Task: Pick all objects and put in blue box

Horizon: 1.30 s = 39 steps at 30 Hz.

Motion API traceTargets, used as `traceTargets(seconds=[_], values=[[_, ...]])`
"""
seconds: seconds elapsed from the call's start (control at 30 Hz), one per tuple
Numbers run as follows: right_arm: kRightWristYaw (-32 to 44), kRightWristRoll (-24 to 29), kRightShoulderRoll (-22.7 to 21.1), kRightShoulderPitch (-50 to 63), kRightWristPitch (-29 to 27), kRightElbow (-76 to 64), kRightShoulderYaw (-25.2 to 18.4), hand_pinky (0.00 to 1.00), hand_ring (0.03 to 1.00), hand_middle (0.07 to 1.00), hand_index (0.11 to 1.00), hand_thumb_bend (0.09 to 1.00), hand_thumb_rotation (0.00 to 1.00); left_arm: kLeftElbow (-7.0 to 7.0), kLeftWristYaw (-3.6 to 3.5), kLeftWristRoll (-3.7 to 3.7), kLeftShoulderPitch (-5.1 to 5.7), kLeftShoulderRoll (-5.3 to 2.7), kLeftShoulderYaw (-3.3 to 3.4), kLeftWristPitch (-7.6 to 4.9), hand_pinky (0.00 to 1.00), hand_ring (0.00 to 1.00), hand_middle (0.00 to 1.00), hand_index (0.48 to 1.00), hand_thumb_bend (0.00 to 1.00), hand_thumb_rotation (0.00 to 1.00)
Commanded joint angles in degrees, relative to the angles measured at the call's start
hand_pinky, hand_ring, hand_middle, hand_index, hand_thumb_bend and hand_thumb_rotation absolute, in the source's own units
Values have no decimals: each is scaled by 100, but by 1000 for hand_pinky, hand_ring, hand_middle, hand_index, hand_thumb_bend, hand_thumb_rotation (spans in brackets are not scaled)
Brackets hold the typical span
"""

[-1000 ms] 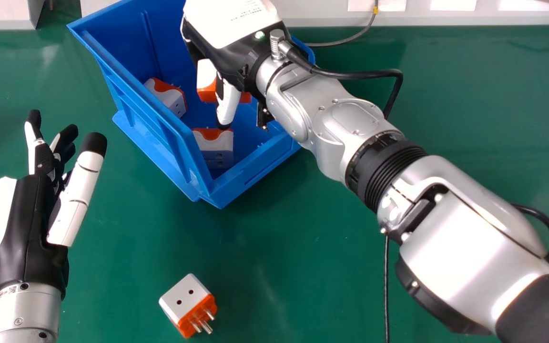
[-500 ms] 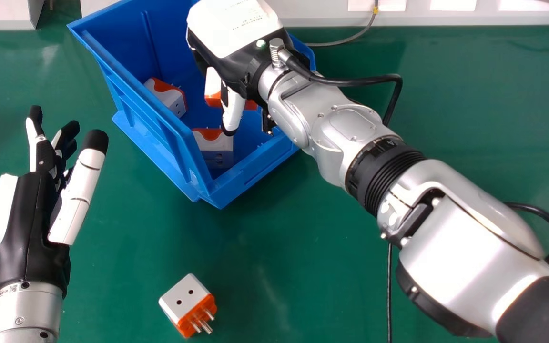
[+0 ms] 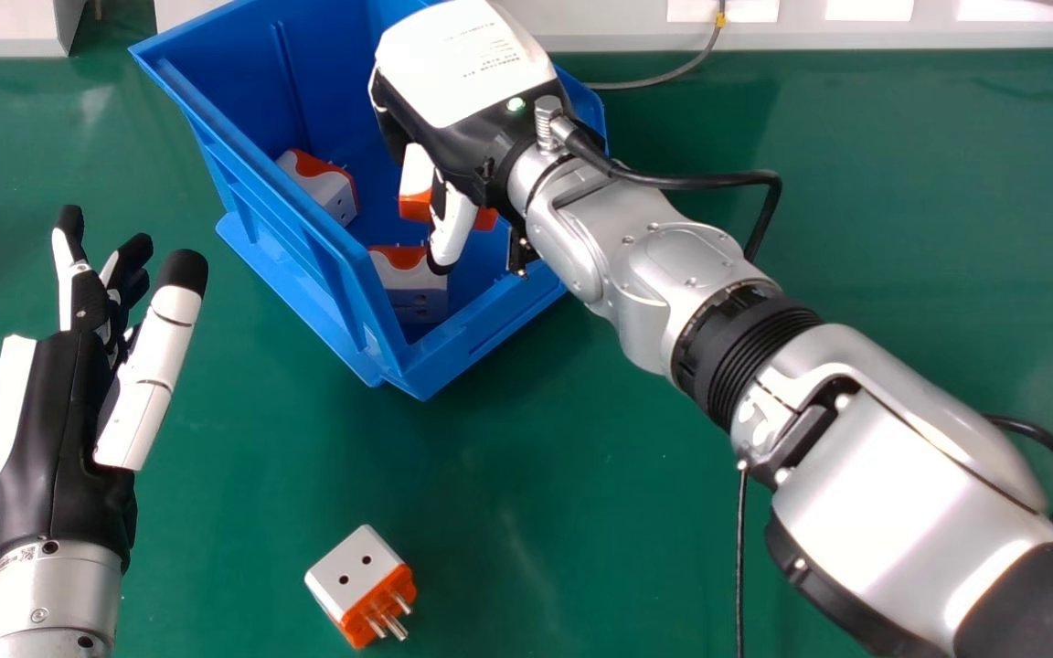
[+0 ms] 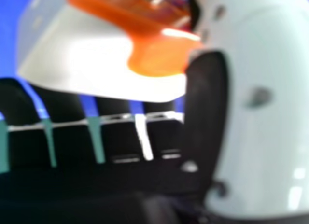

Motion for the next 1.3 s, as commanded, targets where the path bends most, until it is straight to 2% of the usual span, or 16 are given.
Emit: traceTargets(seconds=[0.0,0.03,0.07,0.13,0.2,0.3,0.47,0.67,0.77,0.97,1.13,1.27], values=[[-49,50,-50,-36,7,-133,-46,394,492,540,566,529,123,-158,10,3,-23,-6,-20,-15,907,966,957,953,672,839],[-52,42,-58,-24,14,-147,-37,474,583,629,642,539,223,-163,15,16,-22,-8,-29,-10,908,967,958,953,673,840],[-55,36,-64,-16,18,-158,-33,474,583,629,642,539,223,-167,19,24,-22,-10,-35,-7,908,967,958,953,673,840],[-77,-11,-75,-9,28,-166,5,615,727,763,760,557,374,-158,27,46,-29,-6,-45,-6,909,968,959,953,677,841],[-82,-76,-93,-27,31,-148,65,717,826,849,844,572,472,-178,23,49,-24,2,-48,13,910,969,960,953,680,843],[-54,-135,-110,-52,66,-129,153,852,929,938,936,588,586,-236,22,52,-8,6,-55,54,911,970,961,954,684,845],[-22,-185,-115,-29,164,-142,184,931,982,984,984,595,670,-237,39,89,-10,9,-72,74,912,970,962,953,688,847],[-16,-90,-117,25,211,-189,94,974,997,998,998,596,701,-233,20,99,-8,16,-63,60,912,970,963,953,694,847],[-31,-50,-115,55,225,-208,47,978,999,999,999,596,704,-178,4,76,-35,30,-45,39,912,970,963,953,694,847],[-108,128,-172,131,239,-320,-155,972,1000,1000,1000,593,703,-179,-5,35,-52,17,-37,47,913,970,963,953,694,848],[-276,247,-324,389,166,-863,-341,954,1000,1000,1000,570,687,-124,-20,5,-76,25,-39,6,917,969,963,953,695,848],[-447,267,-631,917,76,-1893,-461,951,1000,1000,1000,543,670,-104,-39,-22,-81,43,-16,4,919,969,964,955,692,848]])
